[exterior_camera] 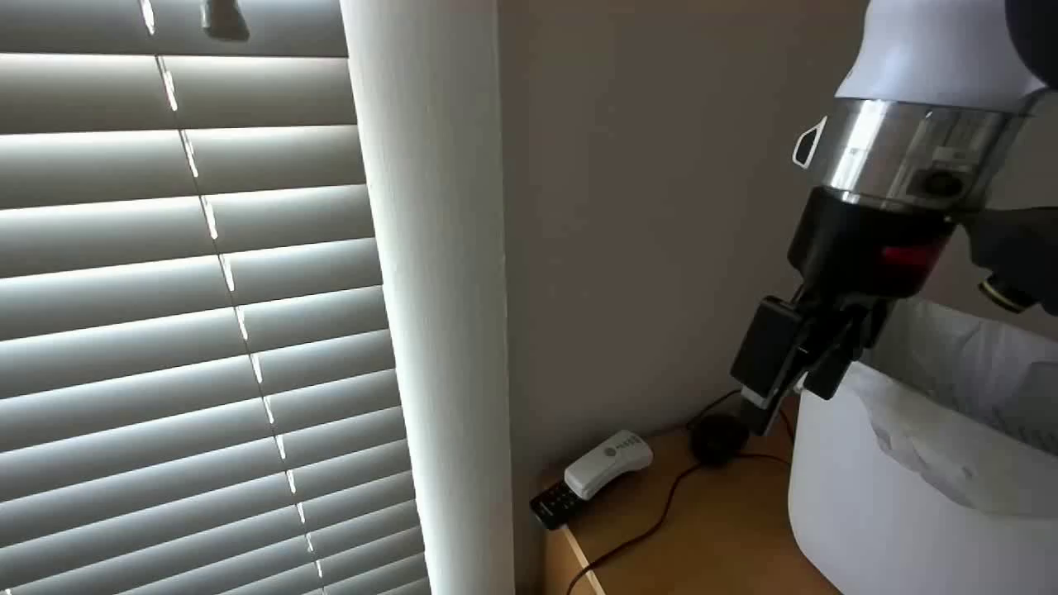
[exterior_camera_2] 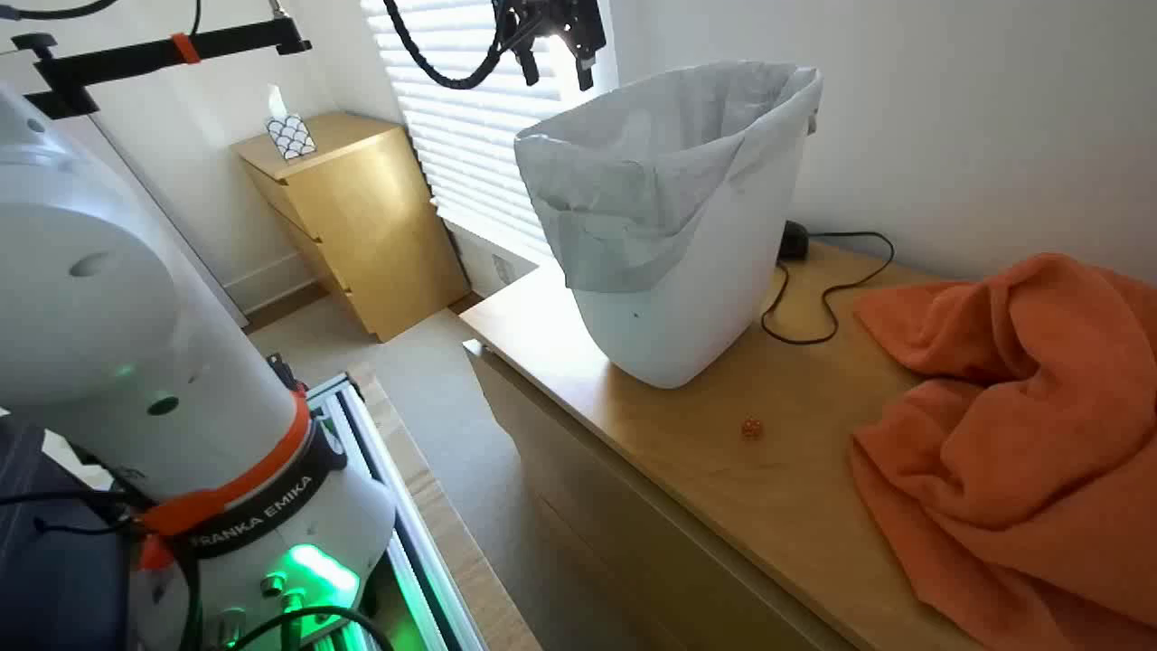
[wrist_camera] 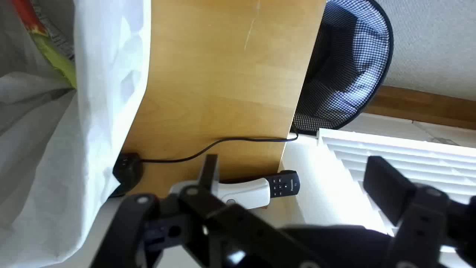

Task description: Remove the orange packet from the white bin and put it on the table

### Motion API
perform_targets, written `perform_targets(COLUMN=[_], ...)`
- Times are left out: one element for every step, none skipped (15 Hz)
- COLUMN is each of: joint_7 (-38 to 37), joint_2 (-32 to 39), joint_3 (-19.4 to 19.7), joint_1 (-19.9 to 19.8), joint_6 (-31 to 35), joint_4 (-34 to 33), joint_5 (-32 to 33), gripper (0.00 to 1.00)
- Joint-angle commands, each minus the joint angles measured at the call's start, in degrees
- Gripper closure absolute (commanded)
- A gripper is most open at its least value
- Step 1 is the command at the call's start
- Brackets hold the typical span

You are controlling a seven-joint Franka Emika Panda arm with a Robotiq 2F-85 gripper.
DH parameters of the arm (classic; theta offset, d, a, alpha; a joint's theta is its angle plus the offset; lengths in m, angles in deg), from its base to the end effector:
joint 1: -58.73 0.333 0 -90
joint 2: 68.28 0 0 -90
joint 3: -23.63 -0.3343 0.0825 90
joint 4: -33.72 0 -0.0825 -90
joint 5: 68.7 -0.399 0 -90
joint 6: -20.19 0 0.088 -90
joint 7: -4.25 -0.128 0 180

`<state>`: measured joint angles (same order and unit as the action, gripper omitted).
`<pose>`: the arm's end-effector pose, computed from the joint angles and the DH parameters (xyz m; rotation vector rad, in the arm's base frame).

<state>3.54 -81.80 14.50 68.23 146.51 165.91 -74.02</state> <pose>0.4683 0.1649 0.4416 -3.0473 -0.3996 -0.1889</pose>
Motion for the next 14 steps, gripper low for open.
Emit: perform_targets(joint_7=[0.0,0.0,0.0,0.0,0.0,-1.0,-1.4,-2.3,-3.0,-3.5,-4.2,-5.1,-6.2,-6.5], joint_2=[0.0,0.0,0.0,0.0,0.0,-0.4,-0.8,-1.6,-2.5,-3.6,-4.3,-6.2,-7.4,-8.5], joint_3=[0.0,0.0,0.0,0.0,0.0,0.2,0.4,0.7,1.2,1.8,2.0,2.6,2.9,3.6], joint_1=[0.0,0.0,0.0,0.1,0.0,-0.4,-0.8,-1.5,-2.1,-2.8,-3.4,-4.5,-5.4,-6.4], joint_6=[-0.1,-0.1,-0.1,-0.1,-0.1,0.2,0.1,0.5,0.7,0.8,0.7,0.9,0.5,0.0], joint_4=[-0.1,-0.1,-0.1,-0.1,-0.1,-0.3,-0.5,-0.8,-1.1,-1.4,-1.9,-1.9,-2.4,-2.5], joint_5=[0.0,0.0,0.0,0.0,0.0,0.6,0.8,1.5,1.9,2.1,2.4,3.0,3.9,4.4], gripper=[0.0,0.0,0.0,0.0,0.0,0.0,0.0,0.0,0.0,0.0,0.0,0.0,0.0,0.0])
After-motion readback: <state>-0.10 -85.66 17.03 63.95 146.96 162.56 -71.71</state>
